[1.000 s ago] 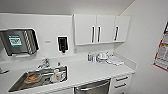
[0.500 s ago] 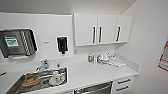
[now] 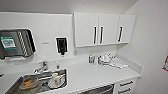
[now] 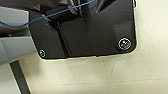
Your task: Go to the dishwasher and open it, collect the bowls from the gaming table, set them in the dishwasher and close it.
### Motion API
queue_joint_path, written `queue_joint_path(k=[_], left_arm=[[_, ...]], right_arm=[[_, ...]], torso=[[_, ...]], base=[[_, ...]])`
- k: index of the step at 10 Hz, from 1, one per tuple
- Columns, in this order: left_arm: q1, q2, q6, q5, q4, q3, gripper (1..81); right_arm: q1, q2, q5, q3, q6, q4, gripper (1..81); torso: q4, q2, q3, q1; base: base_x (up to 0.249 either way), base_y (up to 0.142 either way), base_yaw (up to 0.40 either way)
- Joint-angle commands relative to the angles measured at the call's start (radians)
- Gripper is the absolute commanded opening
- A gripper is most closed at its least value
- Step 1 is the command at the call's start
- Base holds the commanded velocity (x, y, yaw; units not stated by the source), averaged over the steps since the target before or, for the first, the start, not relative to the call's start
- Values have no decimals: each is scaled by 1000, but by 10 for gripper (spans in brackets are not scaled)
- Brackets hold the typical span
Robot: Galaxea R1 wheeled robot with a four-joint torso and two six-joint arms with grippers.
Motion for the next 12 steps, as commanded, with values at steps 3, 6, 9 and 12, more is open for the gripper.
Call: queue_joint_path(k=[3, 6, 9, 12], left_arm=[[-48, -10, -1, 54, 2, 8, 811], [-42, -34, 3, 58, 8, 35, 811], [-25, -199, 3, -18, 7, 234, 811], [-12, -390, -1, -113, 10, 445, 811]], right_arm=[[58, -15, -57, 18, 0, -7, 811], [55, -40, -72, 68, 0, -6, 811], [65, -191, -92, 275, 6, 2, 811], [110, -365, -221, 545, 9, 5, 811]], torso=[[0, 0, 0, 1], [0, 0, 0, 0], [0, 0, 0, 0], [0, -100, 0, 65]], base=[[0, 0, 0], [0, 0, 0], [0, 0, 0], [0, 0, 0]])
